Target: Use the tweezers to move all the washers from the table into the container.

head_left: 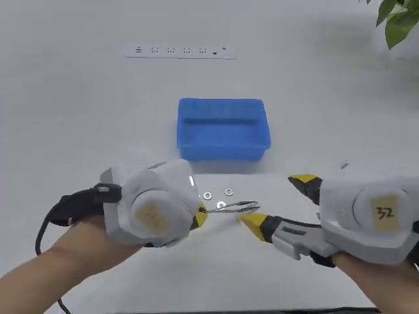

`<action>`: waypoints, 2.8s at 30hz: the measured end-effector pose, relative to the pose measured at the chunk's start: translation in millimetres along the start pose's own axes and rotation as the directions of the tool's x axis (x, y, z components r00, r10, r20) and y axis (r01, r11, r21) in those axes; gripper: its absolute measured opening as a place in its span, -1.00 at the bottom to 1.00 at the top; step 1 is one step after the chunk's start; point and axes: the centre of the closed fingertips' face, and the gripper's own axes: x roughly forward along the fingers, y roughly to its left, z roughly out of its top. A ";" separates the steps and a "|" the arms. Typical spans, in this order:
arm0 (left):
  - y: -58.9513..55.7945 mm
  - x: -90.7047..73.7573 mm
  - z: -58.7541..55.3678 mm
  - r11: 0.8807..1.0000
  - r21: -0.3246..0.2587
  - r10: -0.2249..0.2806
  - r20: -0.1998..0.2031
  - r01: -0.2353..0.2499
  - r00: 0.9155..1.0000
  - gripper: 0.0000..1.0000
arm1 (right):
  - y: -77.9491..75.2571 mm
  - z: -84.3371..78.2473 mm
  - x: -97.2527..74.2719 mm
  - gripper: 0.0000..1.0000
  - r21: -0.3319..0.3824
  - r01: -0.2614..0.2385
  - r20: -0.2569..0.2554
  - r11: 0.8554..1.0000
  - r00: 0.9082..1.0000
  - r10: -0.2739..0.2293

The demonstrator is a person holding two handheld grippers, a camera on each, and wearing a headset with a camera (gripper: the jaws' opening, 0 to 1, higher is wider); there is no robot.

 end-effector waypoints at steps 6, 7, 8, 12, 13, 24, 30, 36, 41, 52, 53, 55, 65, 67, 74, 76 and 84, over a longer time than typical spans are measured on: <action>-8.9 -9.8 33.9 0.998 -0.067 0.010 0.105 -0.003 0.994 -1.00 | 21.3 -3.1 22.1 -0.20 -0.093 -0.050 -0.044 0.994 0.998 0.046; -10.0 -11.1 38.0 0.998 -0.066 0.014 0.119 -0.006 0.993 -1.00 | 23.6 -3.6 26.9 -0.25 -0.098 -0.057 -0.051 0.994 0.997 0.053; -10.6 -11.4 39.8 0.998 -0.070 0.019 0.122 -0.011 0.992 -1.00 | 24.3 -3.7 29.9 -0.28 -0.103 -0.058 -0.055 0.993 0.997 0.052; -11.8 -13.5 46.7 0.996 -0.080 0.052 0.139 -0.041 0.989 -1.00 | 20.5 -5.9 35.7 -0.48 -0.220 -0.036 -0.092 0.975 0.996 0.016; -12.0 -14.6 48.9 0.996 -0.079 0.057 0.147 -0.046 0.987 -1.00 | 19.8 -7.0 36.0 -0.54 -0.241 -0.030 -0.098 0.970 0.995 0.006; 3.6 -30.8 56.7 0.983 -0.143 0.139 0.187 -0.114 0.972 -1.00 | 37.6 16.2 36.4 -0.91 -0.058 -0.162 -0.016 0.985 0.987 0.161; 28.9 -40.6 47.8 0.961 -0.232 0.196 0.192 -0.149 0.962 -1.00 | 41.1 35.2 48.6 -0.95 -0.047 -0.175 0.007 0.983 0.985 0.175; 39.5 -44.5 44.7 0.947 -0.283 0.208 0.191 -0.149 0.959 -0.76 | 42.2 46.4 62.1 -0.95 -0.124 -0.168 0.018 0.978 0.985 0.171; 47.6 -42.9 43.2 0.944 -0.272 0.241 0.177 -0.188 0.954 -1.00 | 47.2 52.0 70.7 -0.95 -0.171 -0.165 0.025 0.971 0.985 0.172; 56.6 -46.0 24.6 0.951 -0.267 0.199 0.150 -0.154 0.969 -1.00 | 47.3 57.3 91.1 -0.88 -0.181 -0.188 0.041 0.965 0.979 0.199; 57.4 -46.0 23.2 0.952 -0.265 0.197 0.147 -0.154 0.969 -1.00 | 47.8 57.8 93.3 -0.87 -0.178 -0.193 0.040 0.965 0.978 0.203; 59.5 -45.4 19.2 0.951 -0.266 0.198 0.140 -0.156 0.970 -1.00 | 48.5 57.4 96.0 -0.87 -0.171 -0.197 0.040 0.965 0.978 0.206; 60.8 -43.4 12.0 0.950 -0.268 0.194 0.117 -0.158 0.974 -1.00 | 50.1 54.8 100.6 -0.85 -0.108 -0.220 0.043 0.969 0.973 0.226; 60.9 -43.4 12.5 0.951 -0.263 0.194 0.113 -0.159 0.974 -1.00 | 51.8 54.9 100.6 -0.85 -0.110 -0.223 0.044 0.969 0.972 0.229; 60.1 -45.7 12.2 0.953 -0.252 0.204 0.109 -0.171 0.973 -1.00 | 54.2 56.4 100.0 -0.86 -0.126 -0.217 0.047 0.968 0.973 0.224; 59.3 -44.2 9.4 0.953 -0.253 0.199 0.109 -0.167 0.974 -1.00 | 55.1 54.4 101.8 -0.86 -0.120 -0.220 0.046 0.968 0.973 0.227; 56.0 -45.6 8.2 0.959 -0.226 0.194 0.087 -0.170 0.977 -1.00 | 58.8 54.5 100.8 -0.85 -0.130 -0.231 0.034 0.964 0.971 0.237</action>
